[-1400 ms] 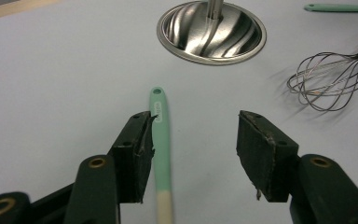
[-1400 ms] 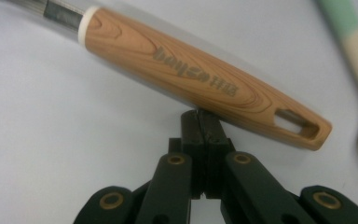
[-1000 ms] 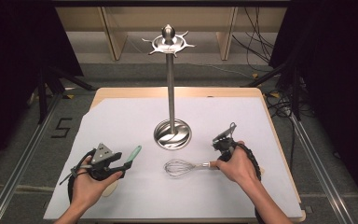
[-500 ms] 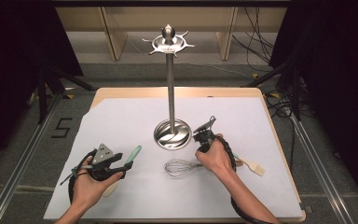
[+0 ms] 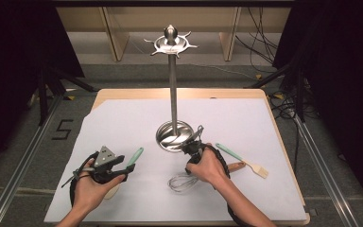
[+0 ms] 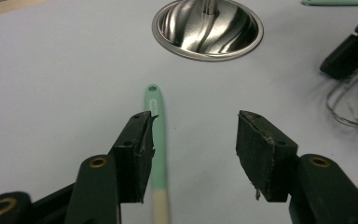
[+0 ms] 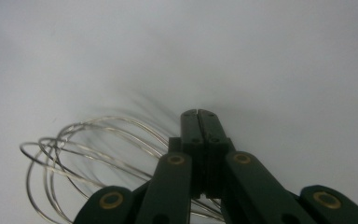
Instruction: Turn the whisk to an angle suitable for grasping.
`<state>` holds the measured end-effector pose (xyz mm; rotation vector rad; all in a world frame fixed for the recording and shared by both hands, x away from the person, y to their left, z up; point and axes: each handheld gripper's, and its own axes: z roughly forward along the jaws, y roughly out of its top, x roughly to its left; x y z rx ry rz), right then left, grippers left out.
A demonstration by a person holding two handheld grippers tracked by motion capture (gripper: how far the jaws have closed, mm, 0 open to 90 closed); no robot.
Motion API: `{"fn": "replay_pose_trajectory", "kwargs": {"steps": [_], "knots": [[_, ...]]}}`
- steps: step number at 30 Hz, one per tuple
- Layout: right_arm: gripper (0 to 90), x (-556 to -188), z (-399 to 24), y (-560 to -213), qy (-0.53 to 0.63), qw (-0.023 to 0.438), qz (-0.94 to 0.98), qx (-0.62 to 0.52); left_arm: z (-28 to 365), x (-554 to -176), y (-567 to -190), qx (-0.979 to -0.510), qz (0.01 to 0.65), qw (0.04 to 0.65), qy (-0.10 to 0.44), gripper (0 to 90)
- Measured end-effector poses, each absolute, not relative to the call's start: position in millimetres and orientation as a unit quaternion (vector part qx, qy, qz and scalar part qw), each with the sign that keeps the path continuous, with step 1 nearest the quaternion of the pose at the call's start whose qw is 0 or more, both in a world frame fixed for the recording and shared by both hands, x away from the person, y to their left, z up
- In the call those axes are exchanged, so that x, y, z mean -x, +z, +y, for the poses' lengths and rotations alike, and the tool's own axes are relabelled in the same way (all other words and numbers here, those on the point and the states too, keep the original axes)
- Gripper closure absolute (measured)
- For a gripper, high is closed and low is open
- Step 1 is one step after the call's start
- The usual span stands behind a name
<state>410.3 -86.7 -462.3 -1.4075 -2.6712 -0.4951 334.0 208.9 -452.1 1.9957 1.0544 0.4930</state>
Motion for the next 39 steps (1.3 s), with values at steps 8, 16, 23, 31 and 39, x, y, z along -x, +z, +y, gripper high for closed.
{"fn": "replay_pose_trajectory", "kwargs": {"steps": [8,16,23,31,39], "knots": [[90.0,-377.6,-83.0,-458.9,-0.094,0.059,-0.897,0.427,208.3,-333.1,-452.1,-0.788,0.418,0.405,0.199,45.4],[61.3,-367.8,-119.2,-432.4,-0.179,0.008,-0.86,0.477,206.5,-333.1,-452.1,-0.79,0.414,0.406,0.198,45.6],[44.9,-371.0,-176.0,-412.6,-0.138,-0.022,-0.768,0.625,204.6,-333.0,-451.0,-0.792,0.411,0.405,0.199,45.6],[40.6,-378.5,-193.7,-433.5,-0.132,0.013,-0.706,0.696,200.7,-333.8,-451.9,-0.79,0.41,0.411,0.199,45.6],[33.4,-387.0,-202.1,-444.6,-0.107,0.033,-0.697,0.708,202.6,-334.1,-451.8,-0.796,0.404,0.405,0.197,45.8]]}}
